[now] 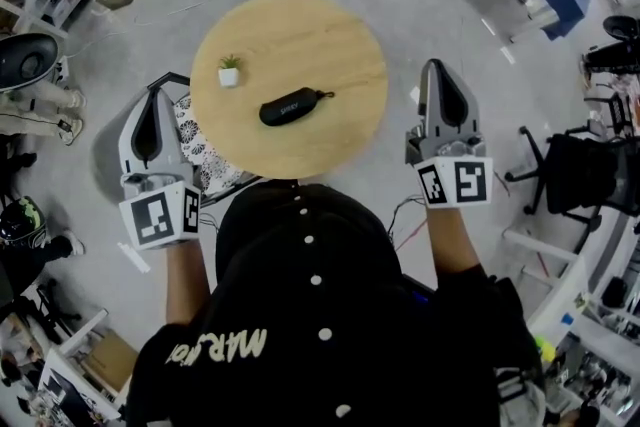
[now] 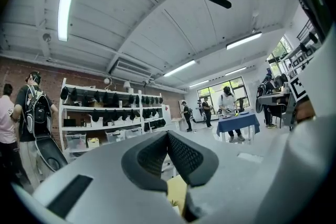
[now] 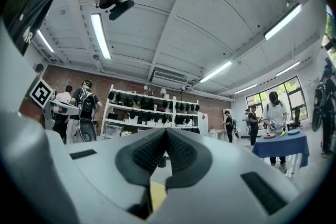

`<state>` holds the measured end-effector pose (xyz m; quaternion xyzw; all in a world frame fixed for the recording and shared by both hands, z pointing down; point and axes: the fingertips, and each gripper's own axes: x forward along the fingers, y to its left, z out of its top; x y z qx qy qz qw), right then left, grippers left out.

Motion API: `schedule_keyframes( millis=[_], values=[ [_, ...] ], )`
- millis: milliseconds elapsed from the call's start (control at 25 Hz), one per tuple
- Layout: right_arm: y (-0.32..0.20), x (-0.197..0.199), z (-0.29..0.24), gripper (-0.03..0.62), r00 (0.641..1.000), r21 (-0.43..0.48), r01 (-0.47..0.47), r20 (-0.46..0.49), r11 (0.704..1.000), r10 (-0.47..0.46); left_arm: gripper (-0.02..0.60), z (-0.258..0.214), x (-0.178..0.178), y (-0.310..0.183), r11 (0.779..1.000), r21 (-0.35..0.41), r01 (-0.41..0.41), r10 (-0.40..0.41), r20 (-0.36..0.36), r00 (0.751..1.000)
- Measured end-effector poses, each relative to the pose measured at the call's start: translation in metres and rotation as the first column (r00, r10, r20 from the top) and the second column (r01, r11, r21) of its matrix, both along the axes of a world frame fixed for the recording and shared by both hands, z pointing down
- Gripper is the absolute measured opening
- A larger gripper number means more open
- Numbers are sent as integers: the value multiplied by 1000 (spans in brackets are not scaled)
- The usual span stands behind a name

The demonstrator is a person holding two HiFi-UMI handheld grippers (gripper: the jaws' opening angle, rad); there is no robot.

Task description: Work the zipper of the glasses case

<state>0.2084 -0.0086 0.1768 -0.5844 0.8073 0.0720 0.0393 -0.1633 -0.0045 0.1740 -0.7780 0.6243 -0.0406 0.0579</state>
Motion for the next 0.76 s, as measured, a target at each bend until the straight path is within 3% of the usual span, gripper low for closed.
schedule_keyframes(
  millis=[760],
  values=[
    [-7,-17,8,2,999,-18,24,-26,1000,-25,3,5,4,-4,1000,-10,-22,22,8,1000]
  ],
)
